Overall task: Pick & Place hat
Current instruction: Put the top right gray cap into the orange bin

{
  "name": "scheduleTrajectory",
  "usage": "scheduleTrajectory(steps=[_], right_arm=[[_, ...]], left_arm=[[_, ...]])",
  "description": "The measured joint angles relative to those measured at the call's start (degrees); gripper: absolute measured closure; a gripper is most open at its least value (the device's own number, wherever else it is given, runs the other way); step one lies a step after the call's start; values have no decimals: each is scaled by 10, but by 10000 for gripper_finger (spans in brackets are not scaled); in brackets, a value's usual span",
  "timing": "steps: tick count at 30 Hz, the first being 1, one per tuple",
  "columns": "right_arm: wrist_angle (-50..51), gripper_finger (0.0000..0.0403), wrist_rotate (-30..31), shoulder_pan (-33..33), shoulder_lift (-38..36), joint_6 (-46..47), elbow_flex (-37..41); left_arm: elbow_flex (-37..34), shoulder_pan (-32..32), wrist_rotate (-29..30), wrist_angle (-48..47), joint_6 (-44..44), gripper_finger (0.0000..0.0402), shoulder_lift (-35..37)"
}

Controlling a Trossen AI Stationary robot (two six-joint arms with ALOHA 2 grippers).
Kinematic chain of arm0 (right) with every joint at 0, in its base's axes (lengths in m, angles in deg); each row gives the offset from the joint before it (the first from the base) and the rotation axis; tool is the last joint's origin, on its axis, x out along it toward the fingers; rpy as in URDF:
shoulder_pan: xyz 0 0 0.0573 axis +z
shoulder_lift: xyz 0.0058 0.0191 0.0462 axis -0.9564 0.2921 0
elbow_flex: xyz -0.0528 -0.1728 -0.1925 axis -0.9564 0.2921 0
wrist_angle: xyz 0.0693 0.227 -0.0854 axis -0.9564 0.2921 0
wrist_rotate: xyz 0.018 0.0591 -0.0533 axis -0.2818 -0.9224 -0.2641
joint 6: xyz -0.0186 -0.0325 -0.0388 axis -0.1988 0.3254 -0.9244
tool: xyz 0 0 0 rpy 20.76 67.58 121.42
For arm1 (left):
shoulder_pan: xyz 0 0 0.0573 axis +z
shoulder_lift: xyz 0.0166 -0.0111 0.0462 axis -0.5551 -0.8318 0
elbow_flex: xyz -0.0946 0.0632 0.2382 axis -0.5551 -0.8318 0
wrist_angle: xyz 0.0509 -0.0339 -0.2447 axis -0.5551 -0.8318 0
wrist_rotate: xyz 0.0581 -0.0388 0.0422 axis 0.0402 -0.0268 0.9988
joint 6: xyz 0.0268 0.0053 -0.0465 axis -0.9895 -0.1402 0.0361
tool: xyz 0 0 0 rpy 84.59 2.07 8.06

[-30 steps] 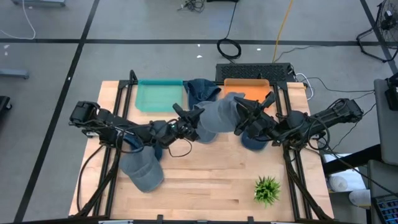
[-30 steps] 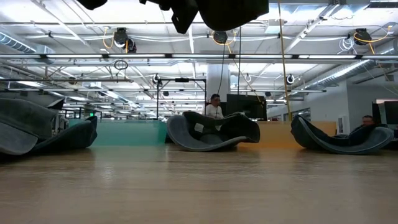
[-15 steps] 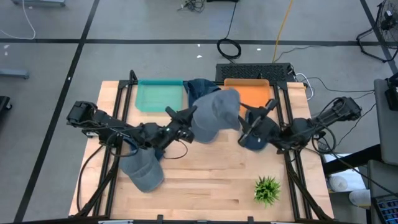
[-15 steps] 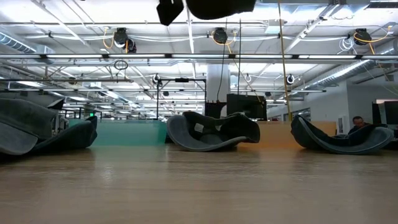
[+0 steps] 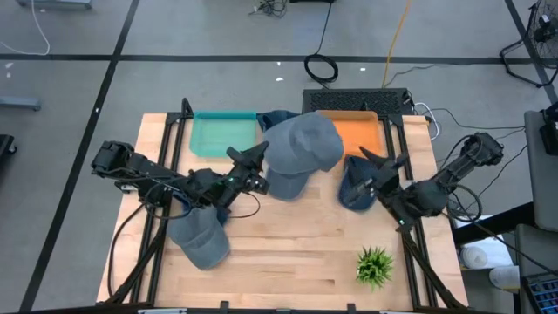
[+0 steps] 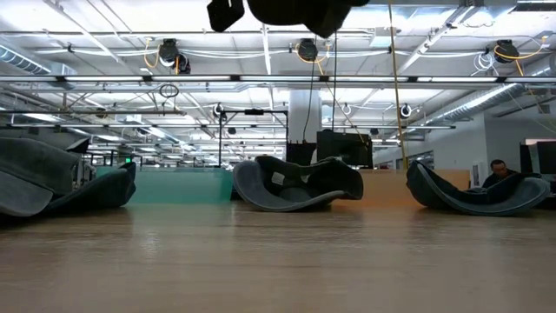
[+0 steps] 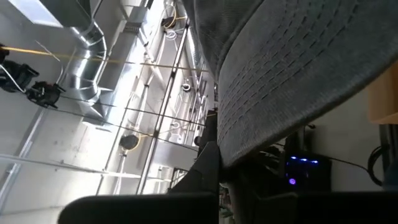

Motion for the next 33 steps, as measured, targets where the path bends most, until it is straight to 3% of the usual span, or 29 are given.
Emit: scheduleTrajectory(steps=[8, 19, 25, 33], right_arm=[[-1, 186, -9, 44, -5, 126, 62], [-24, 183, -160, 29, -5, 348, 180], [-84, 183, -198, 29, -5, 398, 229], [-156, 190, -198, 29, -5, 421, 272]], left_arm=[[0, -11, -1, -31, -24, 393, 0], [0, -31, -15, -116, -25, 393, 0], [0, -50, -10, -210, 12, 393, 0], [0, -80, 1, -231, 46, 393, 0]])
